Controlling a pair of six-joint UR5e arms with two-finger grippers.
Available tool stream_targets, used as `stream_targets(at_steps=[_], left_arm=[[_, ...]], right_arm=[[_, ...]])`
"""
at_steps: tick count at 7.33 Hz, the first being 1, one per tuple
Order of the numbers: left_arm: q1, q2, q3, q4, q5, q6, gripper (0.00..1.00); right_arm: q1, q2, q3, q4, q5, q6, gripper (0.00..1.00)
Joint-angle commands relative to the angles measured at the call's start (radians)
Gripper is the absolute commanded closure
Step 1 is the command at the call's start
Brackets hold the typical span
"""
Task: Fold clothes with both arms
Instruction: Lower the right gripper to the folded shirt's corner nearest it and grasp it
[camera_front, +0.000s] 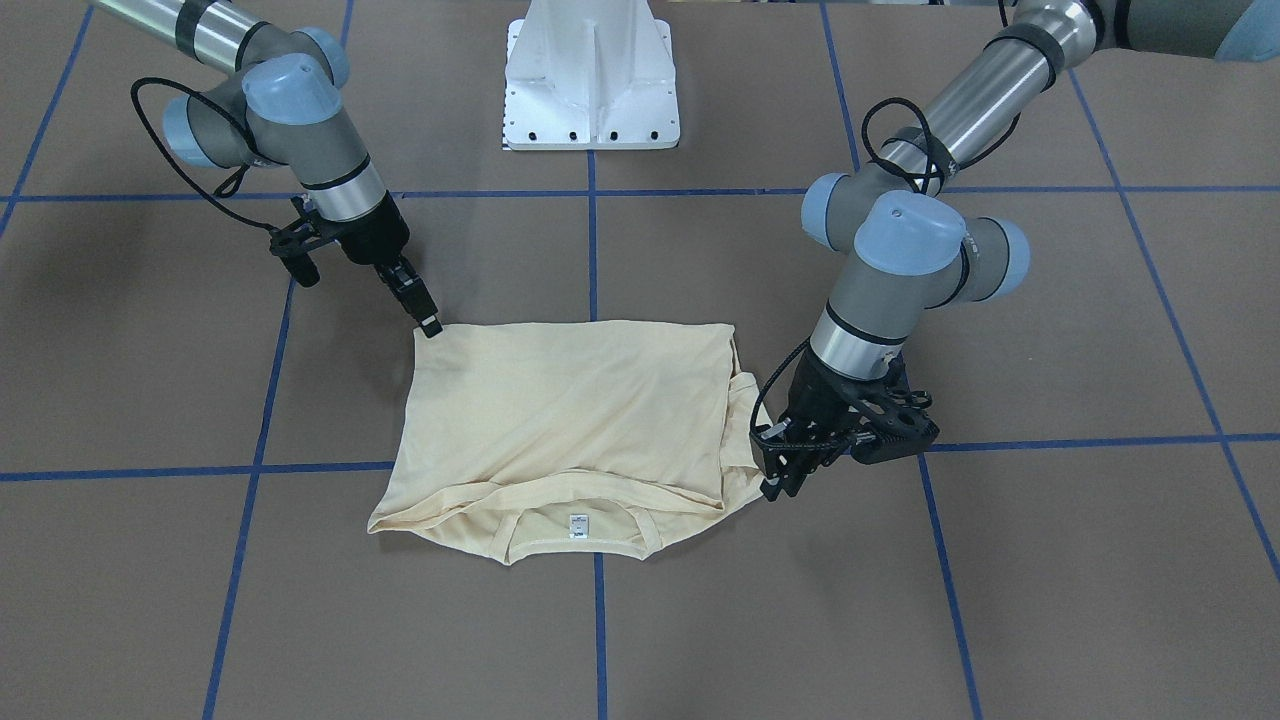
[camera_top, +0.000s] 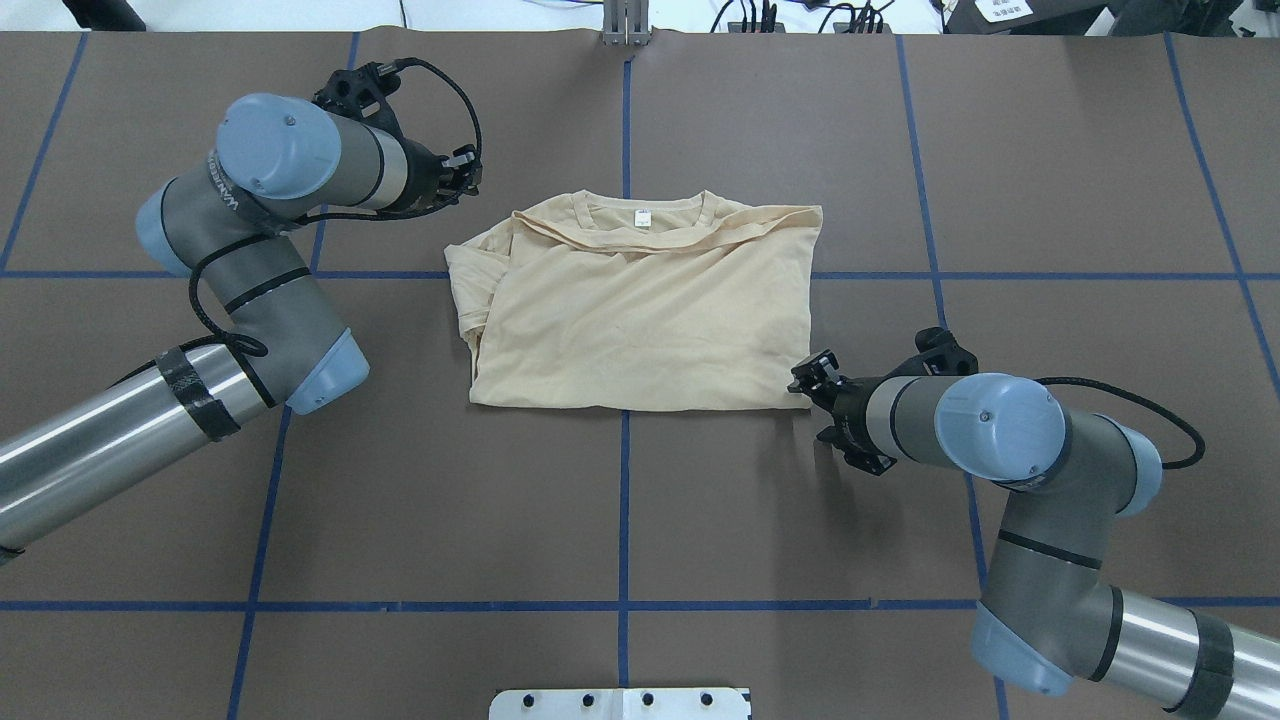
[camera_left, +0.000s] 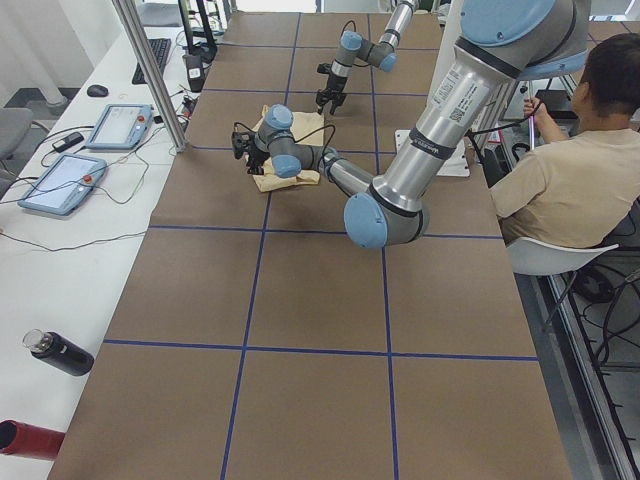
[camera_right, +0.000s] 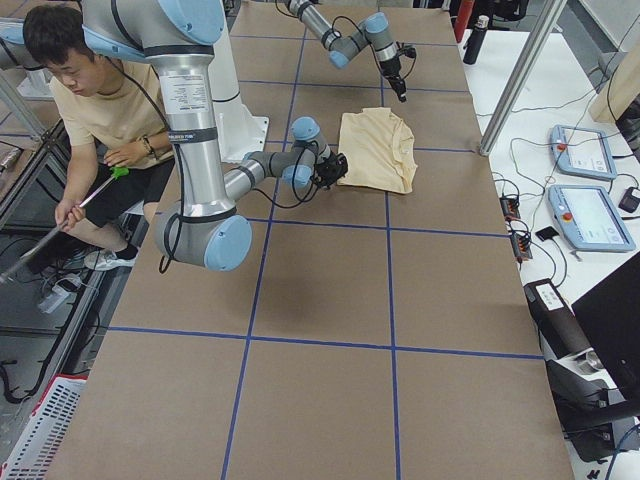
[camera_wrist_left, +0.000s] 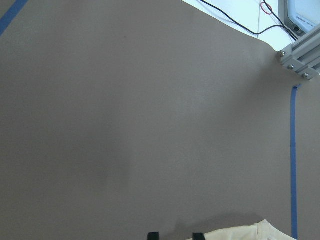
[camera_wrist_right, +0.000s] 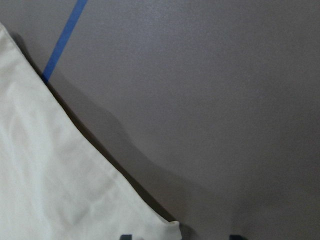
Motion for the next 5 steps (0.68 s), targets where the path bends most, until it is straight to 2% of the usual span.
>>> stream_targets(at_steps=[1,2,3,4,5], left_arm=[[0.0,0.001,0.0,0.0,0.015,0.002,0.65],[0.002,0.007,0.0,0.0,0.015,0.002,0.65],[0.002,0.007,0.0,0.0,0.015,0.002,0.65],[0.002,0.007,0.001,0.0,0.015,0.002,0.65],[0.003,0.007,0.001,0.0,0.015,0.002,0.65]], right_arm=[[-0.003,0.003,-0.008,-0.001,-0.005,0.0,0.3],[-0.003,0.006,-0.01,-0.001,-0.007,0.001,0.35],[-0.001,0.006,-0.005,-0.001,-0.007,0.003,0.74],[-0.001,0.003,-0.002,-0.002,-0.007,0.004,1.0],[0.0,0.003,0.006,-0.002,-0.007,0.004,1.0]])
